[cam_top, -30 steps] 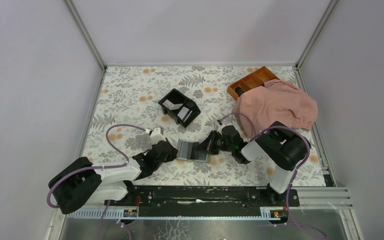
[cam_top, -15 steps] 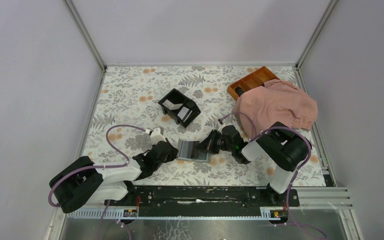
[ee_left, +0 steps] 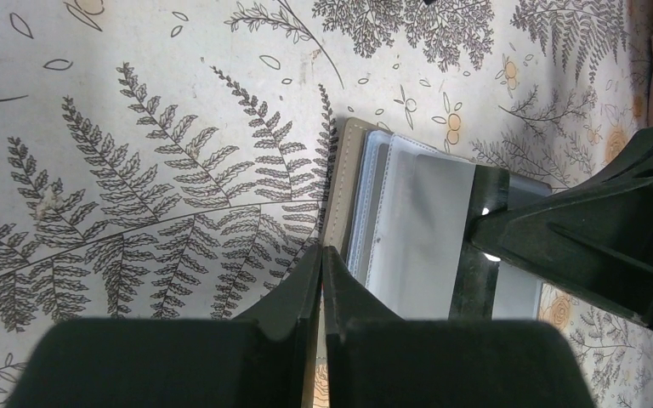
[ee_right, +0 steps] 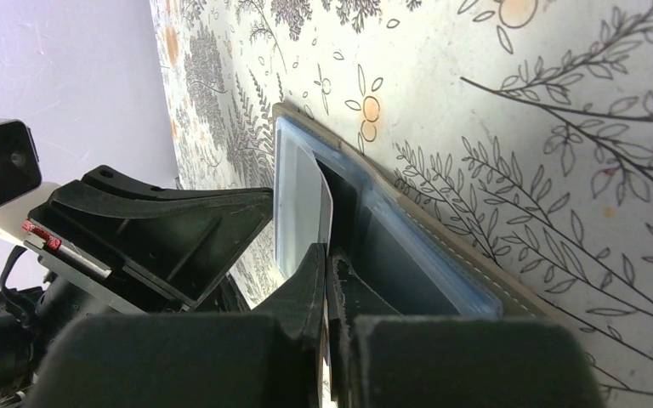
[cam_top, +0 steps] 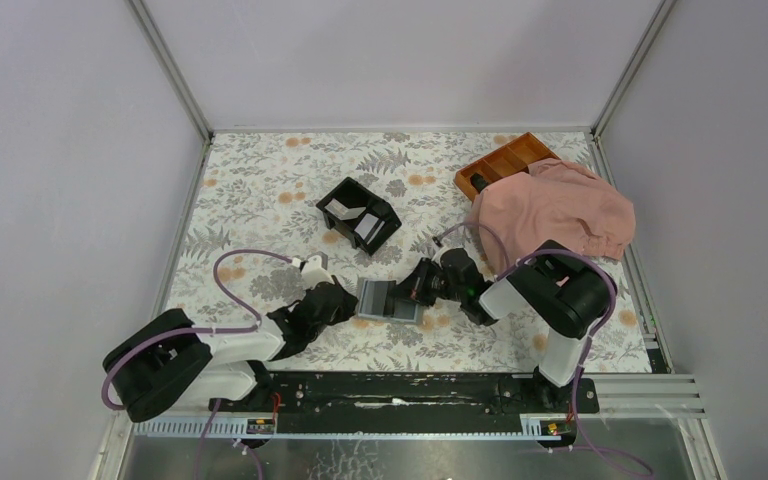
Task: Put the credit cards into the card holder
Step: Insert the credit card into the card holder.
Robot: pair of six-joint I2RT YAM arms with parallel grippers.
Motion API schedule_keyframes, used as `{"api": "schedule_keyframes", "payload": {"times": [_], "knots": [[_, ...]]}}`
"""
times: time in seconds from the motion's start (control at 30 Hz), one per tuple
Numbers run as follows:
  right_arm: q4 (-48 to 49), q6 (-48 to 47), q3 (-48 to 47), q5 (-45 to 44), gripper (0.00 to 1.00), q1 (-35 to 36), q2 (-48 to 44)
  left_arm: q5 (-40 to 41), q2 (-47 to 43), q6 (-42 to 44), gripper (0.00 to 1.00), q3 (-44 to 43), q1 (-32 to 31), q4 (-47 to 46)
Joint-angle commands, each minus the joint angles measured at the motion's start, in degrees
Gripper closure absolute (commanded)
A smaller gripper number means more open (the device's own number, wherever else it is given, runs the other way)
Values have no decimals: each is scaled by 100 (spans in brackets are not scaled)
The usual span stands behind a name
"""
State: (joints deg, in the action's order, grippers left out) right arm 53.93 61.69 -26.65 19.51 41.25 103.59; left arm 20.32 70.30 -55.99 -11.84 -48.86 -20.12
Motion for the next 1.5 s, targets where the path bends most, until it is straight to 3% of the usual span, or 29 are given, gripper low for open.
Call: {"api": "schedule_keyframes", "payload": {"times": [0.0,0.2,0.27,0.3,0.4,0.53,0.7,0.9,1.27,1.47], "knots": [[-460,-276,-122,-8,100,81,152,-242,183,35,93,77,-22,-3],[-719,-370,-143,-94,100,102,-61,-239,106,18,93,101,-23,67],[-918,-446,-139,-176,70,111,-225,-222,28,9,93,119,-31,103],[-1026,-482,-138,-220,60,111,-312,-219,-13,4,93,128,-21,124],[-1406,-605,-154,-365,52,111,-586,-204,-97,0,93,138,-25,175],[-1754,-739,-199,-501,49,119,-803,-198,-159,-9,93,138,-30,193],[-2017,-851,-240,-648,50,144,-1109,-234,-159,-18,93,142,-26,171],[-2466,-1066,-331,-1033,60,196,-1411,-220,-170,9,94,144,-27,193],[-3102,-1372,-647,-1427,100,410,-1219,-264,-152,9,94,182,-27,111],[-3184,-1428,-722,-1542,100,530,-1082,-321,-59,0,94,207,-26,-7]]}}
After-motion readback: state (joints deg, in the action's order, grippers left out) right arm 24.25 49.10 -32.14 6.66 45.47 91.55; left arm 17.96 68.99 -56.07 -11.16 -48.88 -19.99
